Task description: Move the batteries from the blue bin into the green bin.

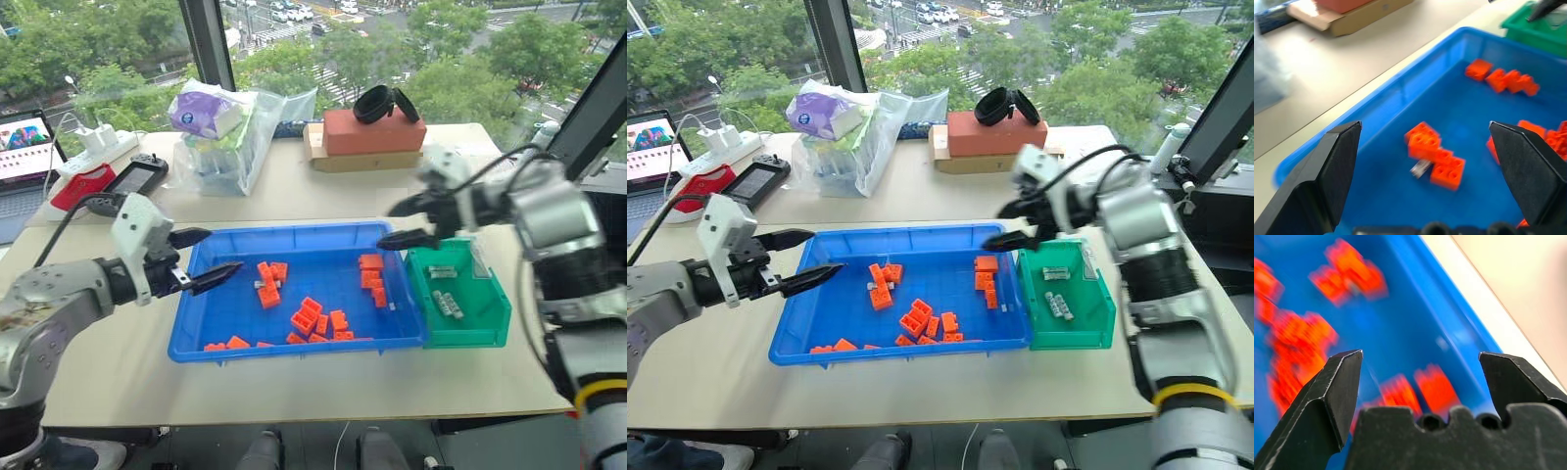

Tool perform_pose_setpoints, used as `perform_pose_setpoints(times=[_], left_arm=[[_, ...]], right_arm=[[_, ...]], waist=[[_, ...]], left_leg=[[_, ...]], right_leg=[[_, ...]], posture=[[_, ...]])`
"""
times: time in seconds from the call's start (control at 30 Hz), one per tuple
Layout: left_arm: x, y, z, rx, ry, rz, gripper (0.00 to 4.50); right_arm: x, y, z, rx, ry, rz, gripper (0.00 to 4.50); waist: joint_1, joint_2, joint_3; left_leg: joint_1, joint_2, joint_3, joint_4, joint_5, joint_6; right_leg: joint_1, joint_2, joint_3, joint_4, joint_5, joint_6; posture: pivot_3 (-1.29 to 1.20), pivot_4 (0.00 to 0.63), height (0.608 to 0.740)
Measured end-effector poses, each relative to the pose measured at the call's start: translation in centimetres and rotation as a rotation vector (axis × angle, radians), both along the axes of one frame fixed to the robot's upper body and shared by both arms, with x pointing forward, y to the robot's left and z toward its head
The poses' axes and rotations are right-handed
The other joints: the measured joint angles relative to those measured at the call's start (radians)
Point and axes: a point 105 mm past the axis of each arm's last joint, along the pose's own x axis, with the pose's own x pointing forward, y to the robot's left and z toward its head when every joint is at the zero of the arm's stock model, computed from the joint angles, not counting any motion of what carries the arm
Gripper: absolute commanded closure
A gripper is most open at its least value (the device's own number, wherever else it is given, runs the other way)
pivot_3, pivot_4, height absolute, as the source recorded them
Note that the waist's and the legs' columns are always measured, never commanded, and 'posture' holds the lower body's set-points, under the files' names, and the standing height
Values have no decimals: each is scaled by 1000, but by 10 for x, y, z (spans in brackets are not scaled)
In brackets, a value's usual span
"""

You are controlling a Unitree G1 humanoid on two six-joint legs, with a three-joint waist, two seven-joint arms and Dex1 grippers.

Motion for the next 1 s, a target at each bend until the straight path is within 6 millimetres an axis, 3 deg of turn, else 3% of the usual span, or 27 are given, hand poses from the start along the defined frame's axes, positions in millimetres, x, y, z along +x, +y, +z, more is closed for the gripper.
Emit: perform_pose_setpoints(times=[0.13,0.3,0.53,0.8,0.9,1.0], left_arm=[[-13,25,-3,23,23,116,0],[-34,38,-4,56,32,190,0],[-47,34,0,49,17,213,0],[-49,24,-2,28,23,200,0],[-47,22,-1,24,19,190,0],[-45,21,0,19,20,182,0]], right_arm=[[-4,48,-10,-12,-1,92,13],[-4,91,-42,-57,46,123,13],[-9,125,-59,-68,45,178,13],[8,147,-75,-72,9,100,13],[11,146,-82,-84,8,93,711],[11,145,-84,-89,10,99,1756]], waist=[[0,-1,0],[-2,0,0],[-1,-1,0],[-3,-1,0],[-4,-1,0],[-7,-1,0]], left_leg=[[0,0,-1,0,0,0],[1,0,-2,-1,1,-2],[2,0,-2,-2,1,-3],[2,14,-2,-2,1,-5],[4,18,-2,-3,1,-6],[6,22,-1,-4,1,-6]], right_leg=[[0,0,0,0,0,0],[-1,0,0,2,0,-1],[-1,0,0,2,1,-1],[-1,15,0,0,4,-7],[-2,20,0,1,6,-10],[-2,25,1,1,8,-13]], posture=[[0,150,740],[0,150,740],[0,150,740],[0,150,740],[0,150,740],[0,150,740]])
